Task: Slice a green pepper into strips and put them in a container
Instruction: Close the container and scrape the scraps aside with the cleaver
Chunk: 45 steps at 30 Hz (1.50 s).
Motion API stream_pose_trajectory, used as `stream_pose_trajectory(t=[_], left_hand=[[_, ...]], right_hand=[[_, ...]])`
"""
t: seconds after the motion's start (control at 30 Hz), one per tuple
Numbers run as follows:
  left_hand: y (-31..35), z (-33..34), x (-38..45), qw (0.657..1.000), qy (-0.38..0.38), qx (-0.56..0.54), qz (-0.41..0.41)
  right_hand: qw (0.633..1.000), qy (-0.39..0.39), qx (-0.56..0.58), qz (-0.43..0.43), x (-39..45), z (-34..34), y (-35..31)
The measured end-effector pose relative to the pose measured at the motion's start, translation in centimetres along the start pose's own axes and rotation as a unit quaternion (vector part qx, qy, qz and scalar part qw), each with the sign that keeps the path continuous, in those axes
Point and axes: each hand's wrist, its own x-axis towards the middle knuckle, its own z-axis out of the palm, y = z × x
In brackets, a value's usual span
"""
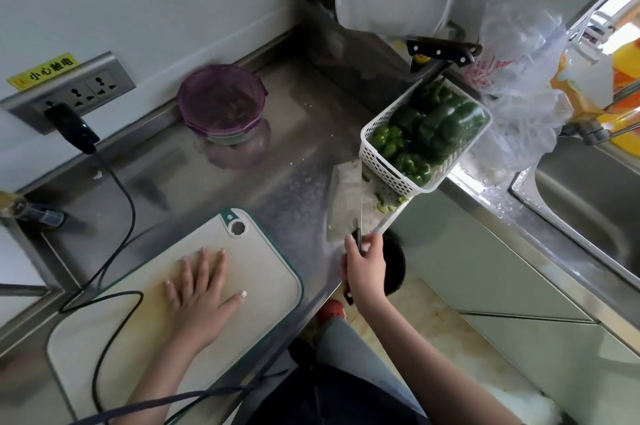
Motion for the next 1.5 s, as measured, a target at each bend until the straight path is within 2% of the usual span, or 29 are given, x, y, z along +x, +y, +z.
stream_pose_trajectory(t=[0.13, 0.27, 0.37, 0.53, 0.77, 0.93, 1.2, 1.33, 1.5], left_hand=[[0.1, 0.0, -0.1, 1.000, 0.000, -0.011, -0.001], [0.1, -0.1, -0.1, 1.000, -0.001, -0.010, -0.002], [0.2, -0.1, -0.1, 1.000, -0.003, -0.009, 0.001], [0.0, 0.0, 0.0, 1.000, 0.002, -0.013, 0.006], [-0.3, 0.2, 0.1, 1.000, 0.001, -0.010, 0.010], [-0.3, 0.2, 0.1, 1.000, 0.003, -0.002, 0.007], [0.0, 0.1, -0.1, 1.000, 0.002, 0.000, 0.004], [0.0, 0.1, -0.1, 1.000, 0.000, 0.000, 0.001], [-0.1, 0.2, 0.1, 1.000, 0.001, -0.005, 0.006]], right_hand=[[0.986, -0.032, 0.126, 0.102, 1.2, 1.8, -1.8], [0.955, -0.026, 0.234, 0.181, 1.0, 1.2, -1.5], [0.952, 0.006, 0.225, 0.206, 1.0, -0.4, 0.2], [0.966, 0.041, 0.181, 0.182, 0.1, -2.4, 1.6], [0.956, 0.110, 0.202, 0.182, -0.9, -4.8, 2.6], [0.958, 0.186, 0.119, 0.181, -1.6, -4.9, 4.0], [0.994, 0.109, 0.024, -0.004, -4.2, -3.8, 3.4], [0.995, 0.102, -0.010, 0.005, -3.5, -3.2, 4.0], [0.988, 0.147, -0.017, 0.050, -2.7, -5.0, 5.3]])
